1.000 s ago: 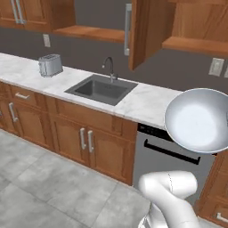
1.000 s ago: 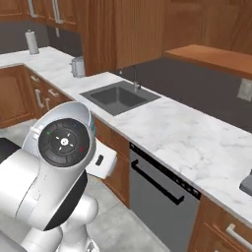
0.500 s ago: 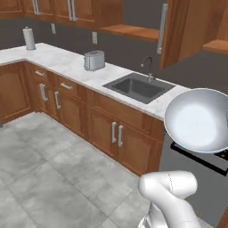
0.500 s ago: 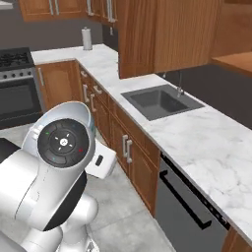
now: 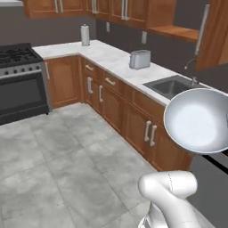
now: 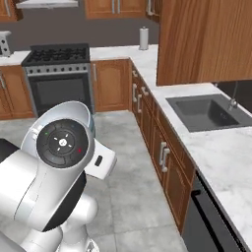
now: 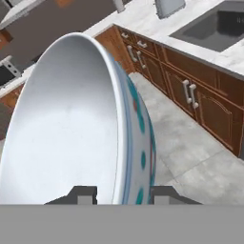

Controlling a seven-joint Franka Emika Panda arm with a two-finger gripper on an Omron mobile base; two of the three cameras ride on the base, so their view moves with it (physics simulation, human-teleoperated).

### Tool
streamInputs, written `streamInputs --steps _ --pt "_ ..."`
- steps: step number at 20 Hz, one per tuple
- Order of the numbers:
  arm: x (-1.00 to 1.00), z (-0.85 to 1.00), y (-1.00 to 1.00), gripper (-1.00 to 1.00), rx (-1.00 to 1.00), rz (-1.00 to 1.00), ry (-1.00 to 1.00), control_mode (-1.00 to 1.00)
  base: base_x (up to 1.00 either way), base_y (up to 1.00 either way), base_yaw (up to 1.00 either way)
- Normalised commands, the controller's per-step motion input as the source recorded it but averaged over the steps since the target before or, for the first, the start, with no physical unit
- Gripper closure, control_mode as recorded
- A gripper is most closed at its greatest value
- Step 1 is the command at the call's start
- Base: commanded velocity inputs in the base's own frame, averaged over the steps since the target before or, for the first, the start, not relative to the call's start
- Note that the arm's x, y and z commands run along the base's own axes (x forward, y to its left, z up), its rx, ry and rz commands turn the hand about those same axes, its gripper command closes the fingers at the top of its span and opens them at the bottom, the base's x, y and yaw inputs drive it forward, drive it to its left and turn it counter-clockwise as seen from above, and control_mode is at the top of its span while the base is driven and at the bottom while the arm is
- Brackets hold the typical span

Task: Move the bowls from the cabinet to the plates on the dining table.

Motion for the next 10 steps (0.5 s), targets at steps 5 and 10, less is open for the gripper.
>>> streamInputs --steps 5,10 --pt "0.00 0.00 0.00 1.00 0.00 0.00 0.00 1.00 -0.12 0.00 0.49" --pt "0.00 0.00 0.00 1.00 0.00 0.00 0.00 1.00 -0.12 0.00 0.49"
